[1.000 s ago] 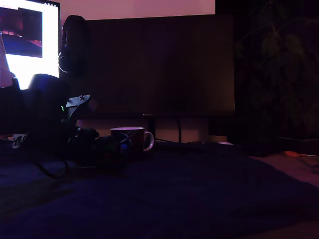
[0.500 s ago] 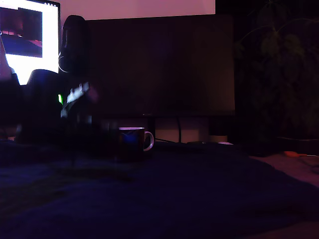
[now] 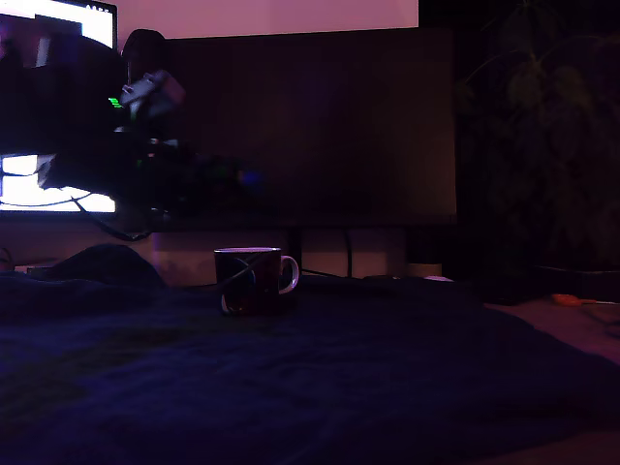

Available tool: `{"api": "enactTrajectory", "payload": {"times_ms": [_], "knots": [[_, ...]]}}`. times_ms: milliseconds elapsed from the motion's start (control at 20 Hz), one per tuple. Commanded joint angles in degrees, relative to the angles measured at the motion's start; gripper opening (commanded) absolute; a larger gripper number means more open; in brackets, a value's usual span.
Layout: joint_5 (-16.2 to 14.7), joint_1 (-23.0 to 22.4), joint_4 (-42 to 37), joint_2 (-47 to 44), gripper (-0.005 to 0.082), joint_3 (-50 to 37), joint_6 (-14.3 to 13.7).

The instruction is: Pick up the coffee capsules on the table and drop them inside the coffee cup

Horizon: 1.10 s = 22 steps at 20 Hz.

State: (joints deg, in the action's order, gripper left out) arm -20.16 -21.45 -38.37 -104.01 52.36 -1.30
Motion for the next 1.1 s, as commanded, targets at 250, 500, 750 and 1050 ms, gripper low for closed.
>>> {"api": "enactTrajectory", "payload": {"times_ms": [250,500,750,1050], "knots": [[2.7,0.3,20.2,-1.8,0.0176,12.6,-0.7],[3.5,0.3,28.5,-2.6,0.0176,17.4,-0.6],[4.2,0.7,36.4,-4.5,0.0176,22.4,-0.6],[4.2,1.3,45.7,-8.6,0.0181,28.9,-0.2]]}}
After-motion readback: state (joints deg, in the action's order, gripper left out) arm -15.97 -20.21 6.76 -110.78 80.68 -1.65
